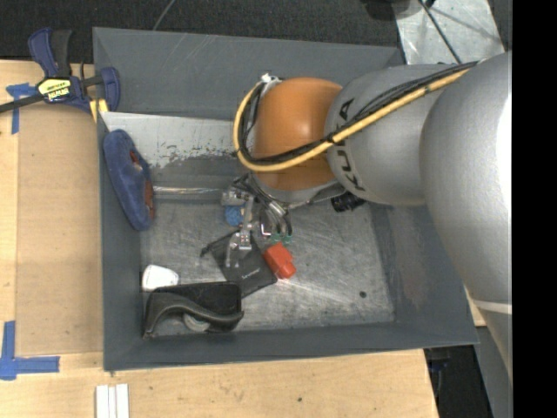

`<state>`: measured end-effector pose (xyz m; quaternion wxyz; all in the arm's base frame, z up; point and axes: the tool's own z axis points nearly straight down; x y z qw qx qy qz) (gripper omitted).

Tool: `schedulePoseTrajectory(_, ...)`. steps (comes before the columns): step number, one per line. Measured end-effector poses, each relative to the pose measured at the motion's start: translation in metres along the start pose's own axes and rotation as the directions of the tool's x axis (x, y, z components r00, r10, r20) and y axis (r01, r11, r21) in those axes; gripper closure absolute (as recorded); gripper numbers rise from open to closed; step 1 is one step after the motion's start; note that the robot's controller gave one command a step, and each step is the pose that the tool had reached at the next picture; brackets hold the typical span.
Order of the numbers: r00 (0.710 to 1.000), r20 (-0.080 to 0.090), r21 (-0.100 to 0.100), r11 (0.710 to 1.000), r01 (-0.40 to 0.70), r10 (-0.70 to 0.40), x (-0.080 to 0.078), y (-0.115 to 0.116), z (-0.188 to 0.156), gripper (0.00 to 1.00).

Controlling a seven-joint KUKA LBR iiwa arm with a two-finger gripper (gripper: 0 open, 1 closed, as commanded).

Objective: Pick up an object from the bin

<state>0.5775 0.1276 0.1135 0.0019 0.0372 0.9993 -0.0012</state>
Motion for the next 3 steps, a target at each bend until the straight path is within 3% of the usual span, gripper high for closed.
schedulePoseTrajectory(1,0.989,-0.007,-0.013,0.989,0.150,-0.150,-0.028,-0.015,0.032,0.00)
schedulePoseTrajectory(2,0.989,0.035,-0.015,0.990,0.142,-0.142,-0.037,-0.016,0.027,1.00)
schedulePoseTrajectory(3,0.985,0.009,-0.004,0.985,0.171,-0.171,-0.046,-0.014,-0.101,1.00)
